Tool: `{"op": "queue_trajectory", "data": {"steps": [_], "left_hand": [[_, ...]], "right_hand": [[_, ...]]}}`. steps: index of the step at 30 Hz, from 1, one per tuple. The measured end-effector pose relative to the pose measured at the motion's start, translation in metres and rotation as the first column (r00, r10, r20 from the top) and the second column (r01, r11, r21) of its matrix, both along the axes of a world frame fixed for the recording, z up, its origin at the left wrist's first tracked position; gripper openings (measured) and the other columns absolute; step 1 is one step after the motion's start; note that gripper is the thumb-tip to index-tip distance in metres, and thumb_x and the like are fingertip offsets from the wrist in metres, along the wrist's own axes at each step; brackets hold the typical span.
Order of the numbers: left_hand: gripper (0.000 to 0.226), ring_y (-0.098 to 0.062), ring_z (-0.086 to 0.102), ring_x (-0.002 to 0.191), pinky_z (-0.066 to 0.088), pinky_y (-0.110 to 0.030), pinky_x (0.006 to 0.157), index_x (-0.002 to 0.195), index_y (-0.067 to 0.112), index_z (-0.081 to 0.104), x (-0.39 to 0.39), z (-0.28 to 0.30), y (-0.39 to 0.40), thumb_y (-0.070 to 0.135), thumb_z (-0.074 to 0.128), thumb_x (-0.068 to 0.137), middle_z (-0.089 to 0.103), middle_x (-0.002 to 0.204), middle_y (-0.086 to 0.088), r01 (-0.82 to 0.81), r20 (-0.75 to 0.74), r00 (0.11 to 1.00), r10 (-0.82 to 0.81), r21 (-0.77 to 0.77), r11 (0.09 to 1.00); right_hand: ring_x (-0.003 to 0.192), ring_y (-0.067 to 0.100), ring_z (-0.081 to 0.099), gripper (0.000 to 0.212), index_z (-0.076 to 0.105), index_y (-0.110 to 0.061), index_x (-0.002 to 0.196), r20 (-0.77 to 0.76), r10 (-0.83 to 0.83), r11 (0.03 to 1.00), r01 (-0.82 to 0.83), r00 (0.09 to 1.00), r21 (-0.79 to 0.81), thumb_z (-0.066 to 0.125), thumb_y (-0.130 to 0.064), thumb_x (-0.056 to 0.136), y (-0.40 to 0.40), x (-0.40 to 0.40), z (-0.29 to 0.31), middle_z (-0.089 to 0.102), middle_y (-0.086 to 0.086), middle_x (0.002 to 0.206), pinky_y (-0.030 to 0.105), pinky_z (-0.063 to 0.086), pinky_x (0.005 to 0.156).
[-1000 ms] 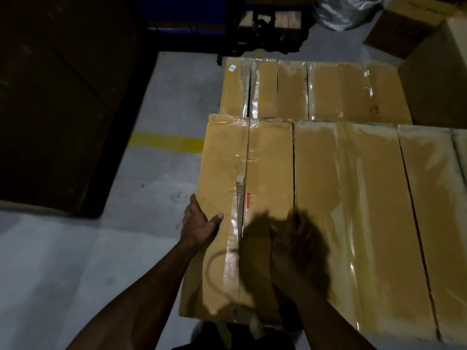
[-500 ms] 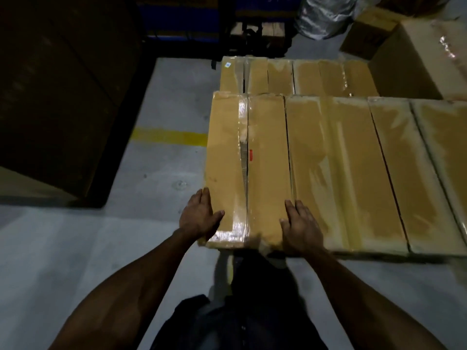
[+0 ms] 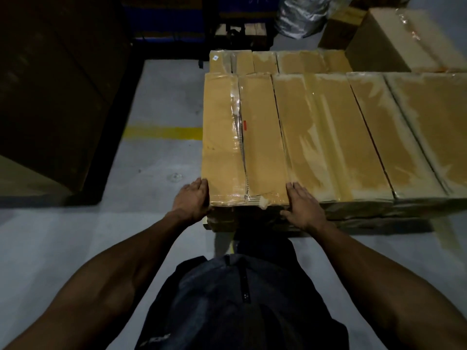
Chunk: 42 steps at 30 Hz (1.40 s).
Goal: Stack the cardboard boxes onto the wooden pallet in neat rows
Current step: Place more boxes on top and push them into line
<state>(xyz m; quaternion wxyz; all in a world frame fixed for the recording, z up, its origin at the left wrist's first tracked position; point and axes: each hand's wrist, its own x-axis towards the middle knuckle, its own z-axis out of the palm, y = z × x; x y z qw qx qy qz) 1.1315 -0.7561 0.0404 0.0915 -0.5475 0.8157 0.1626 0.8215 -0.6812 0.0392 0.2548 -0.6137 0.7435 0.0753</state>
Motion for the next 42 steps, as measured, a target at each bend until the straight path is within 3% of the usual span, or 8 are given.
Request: {"op": "queue_trajectory", "data": {"steps": [3,6,16,29,32,37,40,42], "left_hand": [[0.082,-0.038,0.057,0.112,0.048,-0.043,0.087,0.146,0.005,0.029,0.002,-0.001,-0.003,0.045,0.069,0.088,0.042,0.145,-0.016,-0.003,-0.050,0.999,0.005,0.033,0.999],[0.074,-0.036,0.059,0.106,0.051,-0.043,0.080,0.137,0.009,0.034,0.005,-0.004,-0.004,0.042,0.074,0.084,0.047,0.134,-0.012,-0.010,-0.090,0.996,0.013,0.032,0.999],[0.075,-0.036,0.060,0.107,0.051,-0.044,0.081,0.133,0.010,0.036,0.003,-0.005,-0.011,0.042,0.078,0.080,0.049,0.135,-0.011,-0.013,-0.104,0.994,0.016,0.032,0.999],[0.073,-0.033,0.062,0.099,0.056,-0.042,0.079,0.131,0.014,0.037,0.002,-0.007,-0.013,0.049,0.075,0.080,0.051,0.130,-0.009,-0.006,-0.039,0.999,0.006,-0.007,1.000],[0.079,-0.032,0.059,0.105,0.052,-0.040,0.085,0.136,0.010,0.037,0.000,-0.007,-0.011,0.050,0.075,0.079,0.051,0.132,-0.012,0.002,0.009,1.000,-0.002,-0.037,0.999],[0.080,-0.033,0.037,0.135,0.036,-0.040,0.109,0.147,0.004,0.028,-0.006,0.003,-0.005,0.046,0.062,0.087,0.037,0.149,-0.018,0.023,0.125,0.992,-0.016,-0.060,0.998],[0.087,-0.035,0.014,0.150,0.023,-0.043,0.120,0.155,0.003,0.012,-0.014,0.013,-0.001,0.045,0.055,0.092,0.011,0.163,-0.017,-0.029,0.178,0.984,0.020,0.049,0.998],[0.075,-0.034,0.019,0.147,0.027,-0.045,0.118,0.153,0.005,0.021,-0.020,0.021,-0.001,0.044,0.049,0.095,0.016,0.161,-0.016,-0.052,0.148,0.988,0.041,0.071,0.996]], "right_hand": [[0.152,0.027,0.019,0.082,0.012,-0.016,0.160,-0.021,-0.009,0.996,0.007,1.000,-0.090,0.061,-0.035,0.098,0.000,0.002,-0.005,0.016,0.009,0.167,0.039,0.020,0.122],[0.150,0.028,0.024,0.077,0.017,-0.016,0.159,-0.027,-0.023,0.992,0.019,0.999,-0.127,0.062,-0.031,0.098,0.000,0.003,-0.008,0.022,0.008,0.165,0.038,0.023,0.122],[0.151,0.023,0.024,0.070,0.018,-0.019,0.160,-0.064,-0.040,0.990,0.031,0.997,-0.138,0.055,-0.030,0.102,-0.003,0.005,-0.006,0.022,0.006,0.165,0.032,0.020,0.121],[0.149,0.022,0.027,0.062,0.017,-0.019,0.160,-0.176,-0.050,0.982,0.015,0.983,-0.189,0.042,-0.013,0.104,-0.002,0.013,0.004,0.024,0.005,0.165,0.031,0.024,0.119],[0.150,0.023,0.026,0.064,0.016,-0.018,0.160,-0.167,-0.052,0.987,0.025,0.985,-0.157,0.044,-0.013,0.103,-0.003,0.015,0.006,0.023,0.005,0.165,0.033,0.025,0.120],[0.150,0.027,0.024,0.083,0.012,-0.015,0.160,-0.132,-0.009,0.999,0.004,0.991,-0.040,0.062,-0.022,0.095,-0.004,0.014,0.013,0.020,0.008,0.165,0.035,0.026,0.120],[0.143,0.030,0.033,0.070,0.021,-0.010,0.156,-0.037,-0.059,0.996,0.061,0.998,0.060,0.055,-0.021,0.095,-0.008,0.019,0.029,0.028,0.013,0.159,0.039,0.033,0.115],[0.131,0.030,0.044,0.051,0.039,-0.009,0.144,0.011,-0.106,0.992,0.105,0.994,0.075,0.048,-0.026,0.096,-0.011,0.020,0.040,0.045,0.014,0.146,0.039,0.039,0.105]]}}
